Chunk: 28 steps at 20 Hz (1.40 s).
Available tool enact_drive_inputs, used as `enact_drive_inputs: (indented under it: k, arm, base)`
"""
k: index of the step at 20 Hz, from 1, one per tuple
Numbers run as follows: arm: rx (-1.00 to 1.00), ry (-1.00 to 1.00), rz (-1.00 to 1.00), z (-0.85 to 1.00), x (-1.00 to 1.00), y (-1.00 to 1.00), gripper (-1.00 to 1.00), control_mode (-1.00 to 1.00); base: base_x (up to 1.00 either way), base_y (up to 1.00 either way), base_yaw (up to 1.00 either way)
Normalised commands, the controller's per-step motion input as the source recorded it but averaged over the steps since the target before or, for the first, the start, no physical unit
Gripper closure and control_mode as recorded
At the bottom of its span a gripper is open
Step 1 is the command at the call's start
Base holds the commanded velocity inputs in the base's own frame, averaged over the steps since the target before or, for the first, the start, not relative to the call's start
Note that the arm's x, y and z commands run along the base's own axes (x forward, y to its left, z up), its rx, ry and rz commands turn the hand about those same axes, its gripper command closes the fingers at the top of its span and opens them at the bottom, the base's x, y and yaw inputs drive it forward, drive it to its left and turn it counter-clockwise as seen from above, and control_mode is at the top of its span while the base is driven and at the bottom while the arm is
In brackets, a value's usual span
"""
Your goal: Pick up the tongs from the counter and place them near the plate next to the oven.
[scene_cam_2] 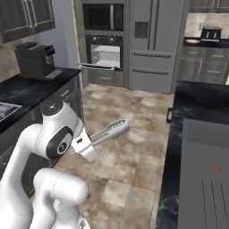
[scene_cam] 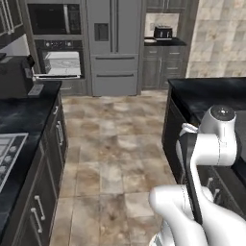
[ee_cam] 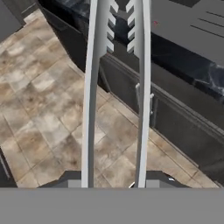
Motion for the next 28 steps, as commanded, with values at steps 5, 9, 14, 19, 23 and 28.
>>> enact_drive_inputs:
  k: [5, 9, 14, 19, 23, 28]
  arm:
    - [0.0, 0.0, 0.0, 0.0, 0.0, 0.0, 1.0, 1.0]
    - [0.0, 0.0, 0.0, 0.0, 0.0, 0.0, 1.0, 1.0]
    - [0.0, 0.0, 0.0, 0.0, 0.0, 0.0, 1.0, 1.0]
    - [0.0, 0.0, 0.0, 0.0, 0.0, 0.0, 1.0, 1.0]
    - [0.0, 0.0, 0.0, 0.0, 0.0, 0.0, 1.0, 1.0]
    - [0.0, 0.0, 0.0, 0.0, 0.0, 0.0, 1.0, 1.0]
  base:
    - [1.0, 0.29, -0.18]
    - [1.0, 0.27, -0.18]
    - [1.0, 0.3, -0.19]
    - [1.0, 0.31, -0.18]
    - [1.0, 0.27, -0.16]
    - [1.0, 0.23, -0.16]
